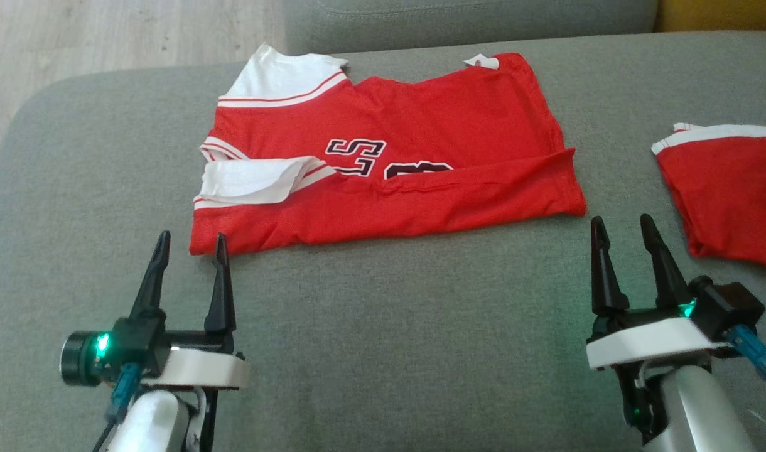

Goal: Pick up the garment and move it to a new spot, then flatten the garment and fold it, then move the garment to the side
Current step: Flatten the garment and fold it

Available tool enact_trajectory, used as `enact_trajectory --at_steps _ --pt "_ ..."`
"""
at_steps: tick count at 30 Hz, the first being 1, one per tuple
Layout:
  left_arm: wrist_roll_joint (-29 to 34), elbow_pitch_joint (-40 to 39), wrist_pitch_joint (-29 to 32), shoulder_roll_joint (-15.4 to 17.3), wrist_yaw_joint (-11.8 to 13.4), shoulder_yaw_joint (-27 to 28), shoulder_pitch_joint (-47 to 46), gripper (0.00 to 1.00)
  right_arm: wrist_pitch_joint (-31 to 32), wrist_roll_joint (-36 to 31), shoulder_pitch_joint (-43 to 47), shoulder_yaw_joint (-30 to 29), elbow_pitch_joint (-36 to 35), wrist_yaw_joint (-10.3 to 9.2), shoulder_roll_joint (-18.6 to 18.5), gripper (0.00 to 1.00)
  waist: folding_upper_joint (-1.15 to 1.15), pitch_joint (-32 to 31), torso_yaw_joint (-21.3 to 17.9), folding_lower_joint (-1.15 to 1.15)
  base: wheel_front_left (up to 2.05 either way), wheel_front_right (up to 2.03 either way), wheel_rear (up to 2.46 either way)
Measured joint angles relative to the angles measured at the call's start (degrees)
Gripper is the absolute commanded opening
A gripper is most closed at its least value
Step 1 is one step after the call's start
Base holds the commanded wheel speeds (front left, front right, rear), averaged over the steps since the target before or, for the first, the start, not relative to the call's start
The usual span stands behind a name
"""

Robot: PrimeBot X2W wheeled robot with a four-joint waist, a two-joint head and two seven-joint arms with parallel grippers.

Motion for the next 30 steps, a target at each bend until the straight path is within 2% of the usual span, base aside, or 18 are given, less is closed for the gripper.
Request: enact_trajectory --at_steps 2,7,13,19,28,30 --pt "0.43 1.16 0.0 -0.33 -1.03 0.52 -0.57 1.0 0.0 0.59 -0.09 0.64 -0.38 0.0 0.07 1.0 0.0 0.38 -0.32 0.0 0.0 0.0 0.0" --pt "0.43 10.1 0.04 -0.44 -1.94 0.52 -3.07 1.0 0.0 1.05 -1.14 1.13 -1.41 0.0 0.08 1.0 0.0 2.33 -1.1 0.0 0.0 0.0 0.0" --pt "0.34 18.25 3.44 -0.53 -3.32 0.44 -11.98 1.0 0.0 1.05 -3.03 1.46 -2.21 0.0 0.09 1.0 0.0 6.32 -1.85 0.02 0.0 0.0 0.0" --pt "-0.58 25.54 5.49 -0.45 -3.46 0.7 -15.99 1.0 0.0 1.05 -3.65 2.03 -2.59 0.0 0.09 1.0 0.0 9.03 -2.96 0.02 0.0 0.0 0.0" --pt "-0.58 32.44 8.51 -0.3 -2.09 1.23 -20.79 1.0 0.0 1.45 -5.12 2.59 -3.0 0.0 0.09 1.0 0.0 10.61 -4.27 0.01 0.0 0.0 0.0" --pt "-0.63 33.74 10.16 -0.22 -2.91 0.82 -21.91 1.0 0.0 1.65 -5.25 2.63 -3.0 0.0 0.08 1.0 0.0 10.68 -4.45 0.0 0.0 0.0 0.0"
